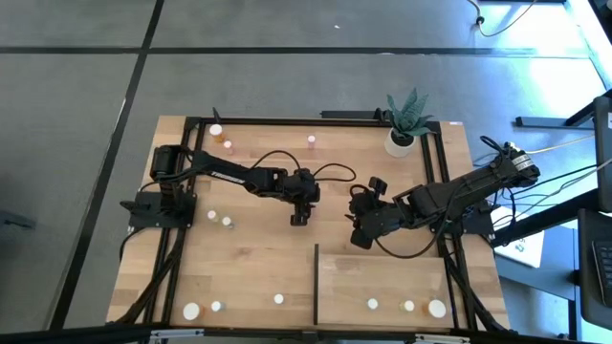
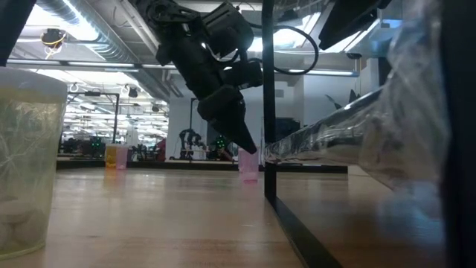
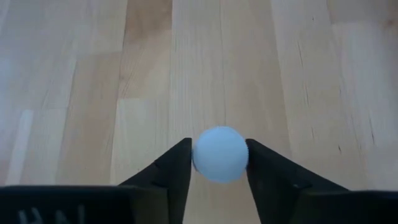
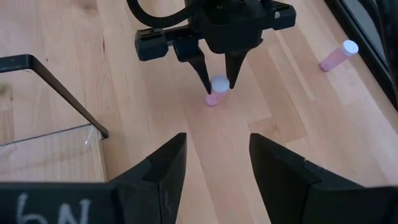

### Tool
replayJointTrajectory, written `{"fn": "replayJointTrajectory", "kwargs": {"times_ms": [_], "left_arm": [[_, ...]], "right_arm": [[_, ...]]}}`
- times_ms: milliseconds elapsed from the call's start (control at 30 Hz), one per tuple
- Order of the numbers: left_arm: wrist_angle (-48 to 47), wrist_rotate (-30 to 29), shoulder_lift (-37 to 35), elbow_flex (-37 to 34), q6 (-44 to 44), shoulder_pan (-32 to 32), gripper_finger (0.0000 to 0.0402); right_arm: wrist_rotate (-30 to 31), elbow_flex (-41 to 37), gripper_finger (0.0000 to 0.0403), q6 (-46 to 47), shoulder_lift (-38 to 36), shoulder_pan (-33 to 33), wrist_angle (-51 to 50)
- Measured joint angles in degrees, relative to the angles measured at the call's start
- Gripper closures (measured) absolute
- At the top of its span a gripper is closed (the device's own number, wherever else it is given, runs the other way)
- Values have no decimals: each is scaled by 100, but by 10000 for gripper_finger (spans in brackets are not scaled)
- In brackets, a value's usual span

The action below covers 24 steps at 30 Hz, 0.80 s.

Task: Pick and place medicine bottles onto shelf by color
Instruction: Put the middle pink pill bottle on the shelf

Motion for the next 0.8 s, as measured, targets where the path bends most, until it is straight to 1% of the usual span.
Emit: {"fn": "replayJointTrajectory", "kwargs": {"times_ms": [133, 233, 500, 633, 800], "left_arm": [[0, 0, -1, 0, 2, -2, 285], [-1, 0, -10, 0, 4, 0, 291], [-101, -1, -256, 0, 7, -1, 291], [-292, -13, -504, 0, 13, 0, 291], [-687, -193, -844, 0, 1, -2, 291]], "right_arm": [[0, 0, 225, 0, 0, 0, 0], [0, 0, 225, 0, 0, 0, 0], [0, 0, 225, 0, 0, 0, 2], [-1, 0, 225, 0, 0, 0, 11], [0, -2, 225, -2, 0, 0, 24]]}}
